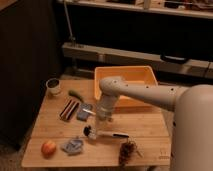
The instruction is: Place brush in table surface
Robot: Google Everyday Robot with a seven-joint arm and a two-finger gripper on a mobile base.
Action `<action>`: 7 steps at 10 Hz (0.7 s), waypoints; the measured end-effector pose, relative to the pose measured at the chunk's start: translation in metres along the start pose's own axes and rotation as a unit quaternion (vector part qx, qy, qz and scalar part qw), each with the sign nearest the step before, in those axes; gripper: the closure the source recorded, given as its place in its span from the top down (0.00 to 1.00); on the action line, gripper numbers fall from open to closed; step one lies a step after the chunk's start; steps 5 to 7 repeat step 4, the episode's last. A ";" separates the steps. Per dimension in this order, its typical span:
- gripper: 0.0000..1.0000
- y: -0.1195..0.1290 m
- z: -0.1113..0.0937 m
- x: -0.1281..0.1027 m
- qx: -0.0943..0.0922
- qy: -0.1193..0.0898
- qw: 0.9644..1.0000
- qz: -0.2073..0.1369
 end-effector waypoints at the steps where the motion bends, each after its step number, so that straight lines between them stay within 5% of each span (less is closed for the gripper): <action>1: 0.71 0.000 0.000 -0.001 0.000 0.000 1.000 -0.001; 7: 0.71 0.000 0.000 0.000 0.000 0.000 1.000 0.000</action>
